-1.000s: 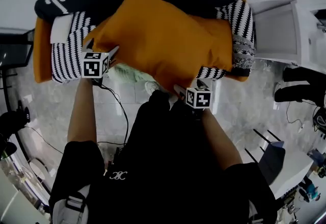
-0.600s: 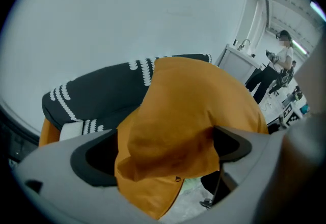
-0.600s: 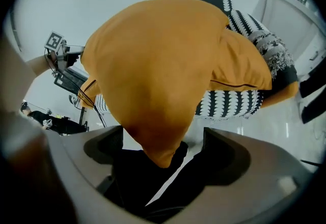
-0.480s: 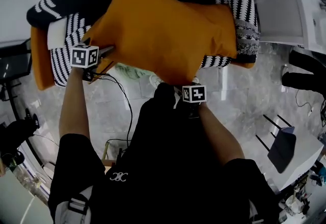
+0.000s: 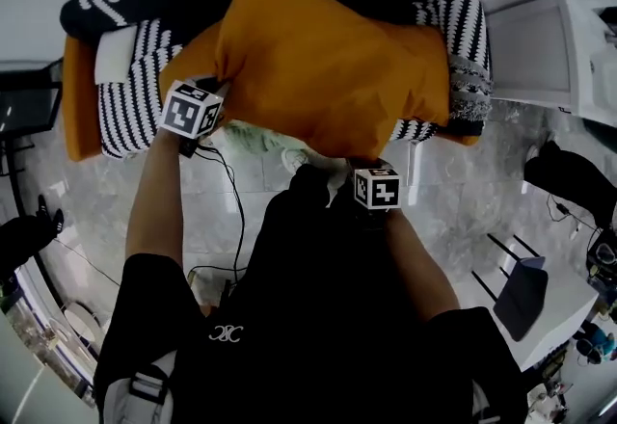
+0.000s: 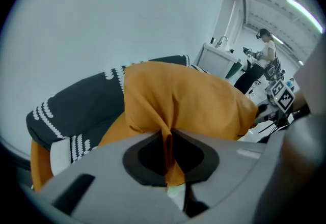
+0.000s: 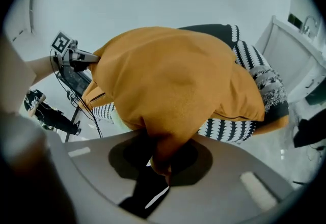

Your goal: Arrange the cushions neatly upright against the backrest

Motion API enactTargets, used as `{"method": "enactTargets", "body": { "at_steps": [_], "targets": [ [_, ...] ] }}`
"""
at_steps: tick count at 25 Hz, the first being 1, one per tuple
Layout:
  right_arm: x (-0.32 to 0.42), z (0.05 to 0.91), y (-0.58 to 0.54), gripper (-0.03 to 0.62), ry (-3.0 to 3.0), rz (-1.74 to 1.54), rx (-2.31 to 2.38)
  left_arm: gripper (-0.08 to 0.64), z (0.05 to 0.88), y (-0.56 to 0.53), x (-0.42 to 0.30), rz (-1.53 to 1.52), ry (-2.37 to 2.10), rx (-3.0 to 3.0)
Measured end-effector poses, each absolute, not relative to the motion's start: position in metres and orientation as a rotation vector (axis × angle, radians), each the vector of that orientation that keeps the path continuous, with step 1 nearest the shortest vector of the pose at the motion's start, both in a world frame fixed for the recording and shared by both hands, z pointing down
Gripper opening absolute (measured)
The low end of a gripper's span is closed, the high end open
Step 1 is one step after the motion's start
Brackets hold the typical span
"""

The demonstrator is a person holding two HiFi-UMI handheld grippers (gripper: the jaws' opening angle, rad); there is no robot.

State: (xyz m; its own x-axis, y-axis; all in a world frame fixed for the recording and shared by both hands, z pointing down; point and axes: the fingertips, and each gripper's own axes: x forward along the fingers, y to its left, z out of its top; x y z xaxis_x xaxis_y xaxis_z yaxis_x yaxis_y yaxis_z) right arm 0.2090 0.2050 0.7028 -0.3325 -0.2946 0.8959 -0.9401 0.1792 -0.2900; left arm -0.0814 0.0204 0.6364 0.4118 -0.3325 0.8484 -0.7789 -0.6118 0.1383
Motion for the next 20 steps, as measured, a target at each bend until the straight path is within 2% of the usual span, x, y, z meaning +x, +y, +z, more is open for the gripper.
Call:
{"method": "enactTargets", "body": {
  "at_steps": [6, 14, 20],
  "targets": [
    [0.242, 0.628, 0.165, 0.075, -1.872, 1.070, 1.381, 0.026, 0.595, 0.022, -0.075, 1.020, -0.933, 2.226],
    [0.248, 0.534, 0.100, 0.074, -2.054, 0.833, 1.425, 0.028, 0.539, 0.030, -0.093, 0.838, -1.116, 2.155],
    [0.198, 0.509, 0.051, 0.075, -2.217, 0.708, 1.251, 0.028, 0.508, 0.050, -0.151, 0.699, -1.338, 2.023]
  ]
}}
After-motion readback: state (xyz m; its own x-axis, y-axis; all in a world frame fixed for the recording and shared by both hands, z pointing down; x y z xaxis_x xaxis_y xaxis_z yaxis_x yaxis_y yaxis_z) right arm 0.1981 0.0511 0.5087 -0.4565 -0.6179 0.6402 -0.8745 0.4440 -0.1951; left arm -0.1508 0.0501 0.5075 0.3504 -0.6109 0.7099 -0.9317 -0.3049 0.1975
